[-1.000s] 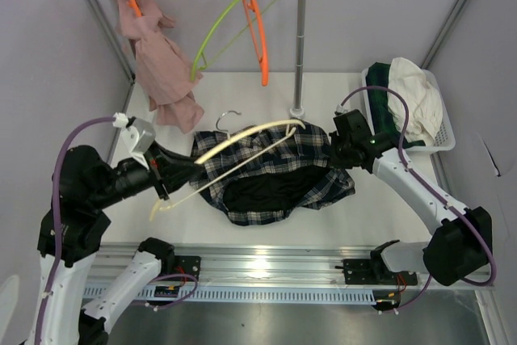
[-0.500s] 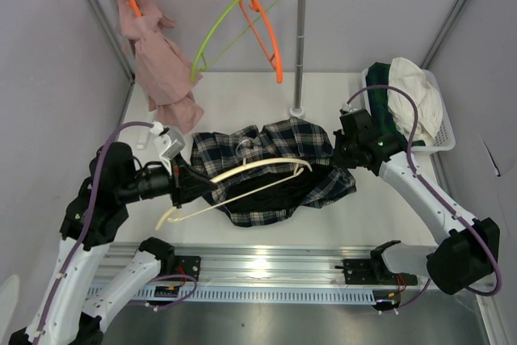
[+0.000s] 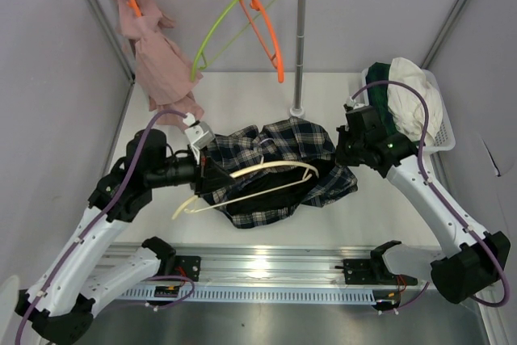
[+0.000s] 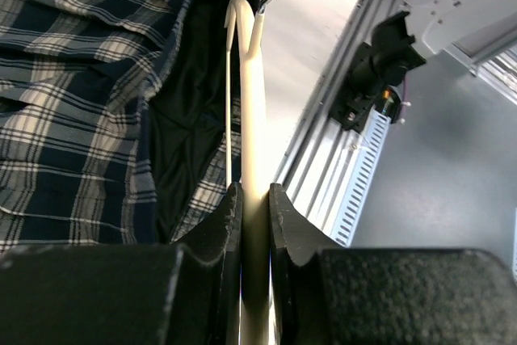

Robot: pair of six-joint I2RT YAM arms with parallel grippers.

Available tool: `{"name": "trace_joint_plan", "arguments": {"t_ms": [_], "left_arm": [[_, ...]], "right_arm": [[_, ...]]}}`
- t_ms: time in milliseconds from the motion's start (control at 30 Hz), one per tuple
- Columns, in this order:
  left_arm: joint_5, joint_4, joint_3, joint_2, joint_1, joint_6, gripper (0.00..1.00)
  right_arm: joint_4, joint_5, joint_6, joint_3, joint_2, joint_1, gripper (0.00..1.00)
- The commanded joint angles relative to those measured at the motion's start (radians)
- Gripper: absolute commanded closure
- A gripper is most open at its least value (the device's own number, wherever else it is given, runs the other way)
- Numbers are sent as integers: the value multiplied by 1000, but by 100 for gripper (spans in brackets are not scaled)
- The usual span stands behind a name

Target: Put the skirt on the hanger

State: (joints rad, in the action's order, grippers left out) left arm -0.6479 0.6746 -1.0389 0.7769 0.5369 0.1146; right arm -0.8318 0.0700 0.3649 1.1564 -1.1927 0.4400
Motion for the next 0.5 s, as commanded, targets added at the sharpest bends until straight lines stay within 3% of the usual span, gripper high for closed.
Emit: {"name": "trace_joint_plan", "arguments": {"t_ms": [0,467], "left_arm": [[43,-109,-13,8,11,7,100],[20,-171,-6,111,72,3,100]], "right_arm": [[-21,-7,-9,49,31,12,100],[-47,11,-1,97,31,49,100]]}}
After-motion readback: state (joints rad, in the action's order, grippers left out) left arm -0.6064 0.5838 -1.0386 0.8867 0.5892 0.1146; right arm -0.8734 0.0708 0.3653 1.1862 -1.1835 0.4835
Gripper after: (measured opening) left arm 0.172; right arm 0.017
